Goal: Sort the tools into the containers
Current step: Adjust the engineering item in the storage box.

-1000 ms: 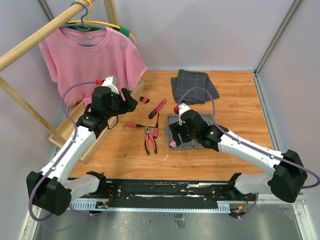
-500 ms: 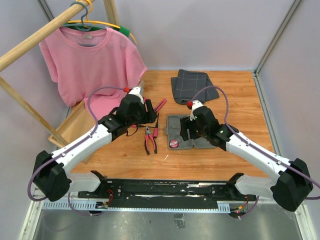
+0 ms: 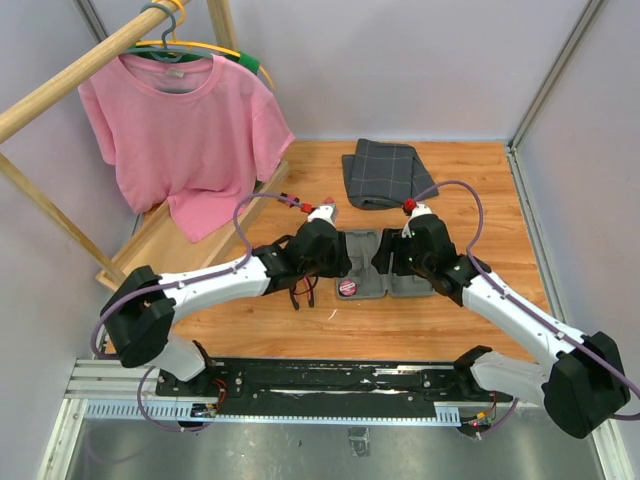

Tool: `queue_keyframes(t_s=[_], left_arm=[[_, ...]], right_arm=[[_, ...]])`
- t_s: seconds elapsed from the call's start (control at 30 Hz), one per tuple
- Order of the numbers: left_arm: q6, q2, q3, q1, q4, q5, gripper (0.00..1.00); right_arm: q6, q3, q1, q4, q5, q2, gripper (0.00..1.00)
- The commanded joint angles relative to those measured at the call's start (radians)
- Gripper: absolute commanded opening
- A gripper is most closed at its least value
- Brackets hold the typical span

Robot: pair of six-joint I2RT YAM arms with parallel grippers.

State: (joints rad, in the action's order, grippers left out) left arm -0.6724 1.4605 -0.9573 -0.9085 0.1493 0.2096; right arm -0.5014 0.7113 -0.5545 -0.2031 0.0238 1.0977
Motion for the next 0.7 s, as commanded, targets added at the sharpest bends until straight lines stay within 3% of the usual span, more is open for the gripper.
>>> queue_keyframes(t_s=[0.0,0.2,0.67], left_arm=[[-0.054,0.062,-0.037,-0.052,-0.068,0.033,0.47],[-0.055,0.125,-0.061,-0.078,-0.077,0.035,0.4],[-0.048,0.18,-0.047,-0.078,-0.016,0.083,0.29]], right_arm=[[-0.037,-0.029,0.022,0.046,0.026,0.005,0.63],[-0.04,-0.076,0.022,0.098,0.037,0.022,0.53],[-0.045,-0.035,0.022,0.152,0.282,0.215,0.36]])
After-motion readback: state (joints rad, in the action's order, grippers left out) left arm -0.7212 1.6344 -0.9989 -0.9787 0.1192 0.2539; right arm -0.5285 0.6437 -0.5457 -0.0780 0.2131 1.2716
